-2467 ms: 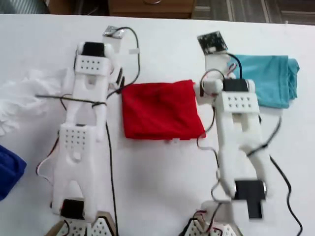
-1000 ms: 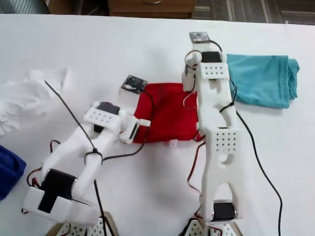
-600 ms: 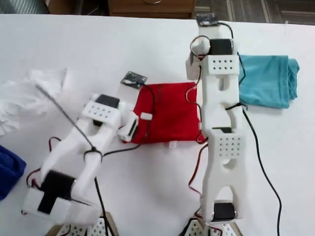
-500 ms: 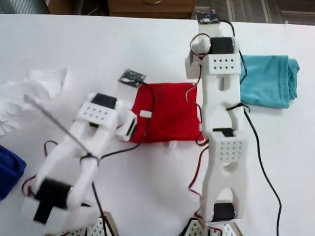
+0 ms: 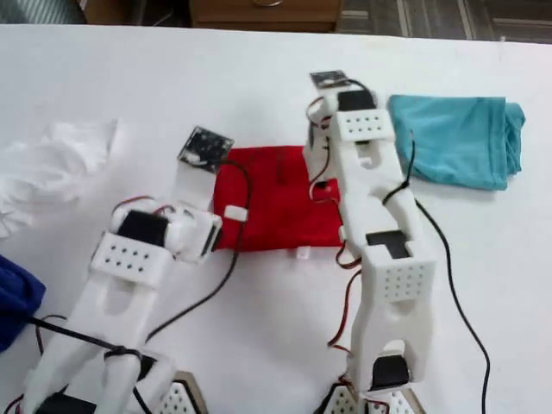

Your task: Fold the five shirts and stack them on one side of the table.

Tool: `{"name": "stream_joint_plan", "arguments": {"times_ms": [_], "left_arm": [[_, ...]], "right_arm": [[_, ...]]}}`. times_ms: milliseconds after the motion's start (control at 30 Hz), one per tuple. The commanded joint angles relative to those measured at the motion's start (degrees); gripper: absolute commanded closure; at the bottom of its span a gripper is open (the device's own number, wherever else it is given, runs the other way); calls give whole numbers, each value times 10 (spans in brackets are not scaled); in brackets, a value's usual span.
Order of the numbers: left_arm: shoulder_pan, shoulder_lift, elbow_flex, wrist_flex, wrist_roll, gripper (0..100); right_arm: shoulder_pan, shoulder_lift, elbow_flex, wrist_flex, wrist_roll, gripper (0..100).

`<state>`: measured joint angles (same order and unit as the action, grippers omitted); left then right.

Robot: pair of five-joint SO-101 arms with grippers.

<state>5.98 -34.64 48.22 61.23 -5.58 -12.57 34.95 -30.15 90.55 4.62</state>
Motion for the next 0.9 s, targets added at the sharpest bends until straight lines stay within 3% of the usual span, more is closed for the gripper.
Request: {"name": "stream_joint_plan", "arguments": {"times_ms": [0, 467, 700, 767, 867], "left_arm": [[-18, -18, 3, -12, -8, 854], [-55, -18, 3, -28, -38, 854], [-55, -18, 3, -25, -38, 854], [-55, -18, 3, -24, -37, 854], [-55, -19, 0, -23, -37, 854]], "right_arm": [[-14, 8, -1, -28, -7, 681], [-20, 121, -1, -50, -17, 680], [-31, 168, -18, 22, -12, 684], [-39, 183, -44, 58, -9, 725], [-53, 217, -87, 100, 56, 899]]}}
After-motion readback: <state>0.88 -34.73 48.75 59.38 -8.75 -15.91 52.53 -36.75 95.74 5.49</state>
